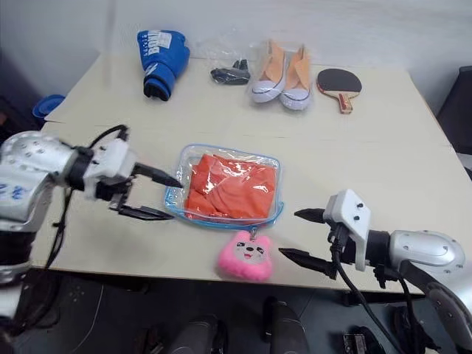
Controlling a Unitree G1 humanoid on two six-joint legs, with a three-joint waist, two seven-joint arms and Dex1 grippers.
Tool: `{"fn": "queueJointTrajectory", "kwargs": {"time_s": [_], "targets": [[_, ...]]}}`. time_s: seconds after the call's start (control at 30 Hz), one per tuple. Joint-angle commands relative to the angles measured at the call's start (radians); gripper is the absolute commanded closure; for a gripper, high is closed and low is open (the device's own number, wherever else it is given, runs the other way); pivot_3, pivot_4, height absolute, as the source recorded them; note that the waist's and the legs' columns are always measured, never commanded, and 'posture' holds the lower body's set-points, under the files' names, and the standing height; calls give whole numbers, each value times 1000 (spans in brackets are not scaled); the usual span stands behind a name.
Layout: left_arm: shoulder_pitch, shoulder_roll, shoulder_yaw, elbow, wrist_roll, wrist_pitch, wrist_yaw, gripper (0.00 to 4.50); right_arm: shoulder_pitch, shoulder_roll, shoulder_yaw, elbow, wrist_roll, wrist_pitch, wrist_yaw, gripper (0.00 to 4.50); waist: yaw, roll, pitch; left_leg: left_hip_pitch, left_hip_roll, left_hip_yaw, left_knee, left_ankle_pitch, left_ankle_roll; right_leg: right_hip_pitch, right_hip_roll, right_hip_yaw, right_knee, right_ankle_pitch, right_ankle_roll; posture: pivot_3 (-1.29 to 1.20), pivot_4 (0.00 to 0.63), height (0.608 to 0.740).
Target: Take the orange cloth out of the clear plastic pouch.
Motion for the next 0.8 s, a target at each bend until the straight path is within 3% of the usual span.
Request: {"fn": "queueJointTrajectory", "kwargs": {"time_s": [0.03,0.2,0.37,0.8], "targets": [[-105,-105,-128,67,32,-23,-75,1188,-3,-29,-17,-26,-11,-17,18,0,0,0,0,0,0,0,0,0,0,0,0,0,0,0,0,0,150,740],[-131,-115,-317,77,8,-117,-114,1188,7,-35,-28,-50,2,-5,11,0,-18,0,0,0,1,0,-1,0,0,-1,1,2,0,0,0,0,150,740],[-105,-95,-413,53,5,-178,-114,1188,10,-24,-18,-74,9,7,-19,0,-13,0,0,0,2,-1,0,1,-1,-2,0,2,1,-1,-1,0,150,740],[5,-236,-432,111,258,-353,68,1188,-41,-13,59,-74,-9,9,-62,0,-3,0,0,-1,1,-3,1,0,0,0,-1,1,0,0,-1,0,150,740]]}}
